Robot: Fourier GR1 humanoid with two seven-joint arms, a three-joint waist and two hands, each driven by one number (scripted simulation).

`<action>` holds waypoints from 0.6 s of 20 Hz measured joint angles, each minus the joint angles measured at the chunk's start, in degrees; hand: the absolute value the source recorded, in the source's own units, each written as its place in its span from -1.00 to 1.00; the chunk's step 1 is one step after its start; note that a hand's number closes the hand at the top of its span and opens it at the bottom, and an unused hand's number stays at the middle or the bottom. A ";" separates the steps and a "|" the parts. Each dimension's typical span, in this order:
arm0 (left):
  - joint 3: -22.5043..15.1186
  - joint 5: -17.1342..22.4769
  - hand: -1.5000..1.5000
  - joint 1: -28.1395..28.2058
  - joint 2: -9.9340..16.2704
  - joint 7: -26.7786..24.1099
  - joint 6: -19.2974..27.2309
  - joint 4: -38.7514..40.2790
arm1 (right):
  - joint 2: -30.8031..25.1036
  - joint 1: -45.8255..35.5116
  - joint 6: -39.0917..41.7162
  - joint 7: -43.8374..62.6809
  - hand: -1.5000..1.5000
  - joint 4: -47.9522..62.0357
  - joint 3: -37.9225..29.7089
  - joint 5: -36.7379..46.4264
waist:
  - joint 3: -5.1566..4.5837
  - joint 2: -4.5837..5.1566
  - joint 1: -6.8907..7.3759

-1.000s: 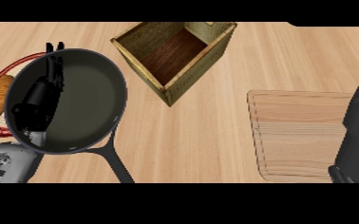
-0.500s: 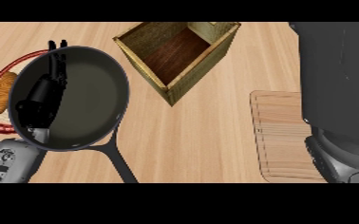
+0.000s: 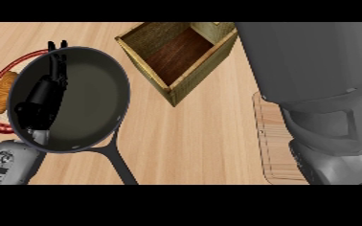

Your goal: Pick the cupcake from the cutting board and place it in the basket

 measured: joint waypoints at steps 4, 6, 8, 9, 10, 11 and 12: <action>-0.04 0.61 0.00 0.14 0.56 0.55 -0.11 -0.81 | 0.55 -2.69 -0.98 0.34 1.00 7.29 -2.55 -0.41 | 0.01 -0.03 0.03; -0.09 0.79 0.00 0.04 0.50 0.40 0.15 -0.63 | 0.39 -4.14 -0.57 0.66 1.00 11.08 -2.68 0.25 | 0.00 0.00 -0.05; -0.01 0.84 0.00 0.27 0.66 -0.14 0.34 0.03 | 0.01 -5.54 0.80 0.93 1.00 14.13 -2.32 0.92 | 0.00 -0.07 -0.37; -0.08 0.90 0.00 0.28 0.64 -0.09 0.52 -0.06 | -0.31 -5.64 1.45 0.79 1.00 15.70 -1.95 1.42 | -0.01 -0.10 -0.46; -0.01 0.98 0.00 0.92 0.83 -0.56 0.54 -0.06 | -0.58 -6.08 2.07 0.77 1.00 16.92 -1.66 1.80 | 0.00 -0.16 -0.52; -0.27 0.91 0.00 0.86 0.79 -0.41 0.66 -0.30 | -0.75 -5.99 2.45 0.47 1.00 18.20 -1.36 2.20 | 0.01 -0.18 -0.62; -0.06 1.10 0.00 1.00 1.17 -0.40 0.53 -0.35 | -1.29 -6.15 3.21 0.00 1.00 19.04 -1.08 2.41 | 0.02 -0.23 -0.77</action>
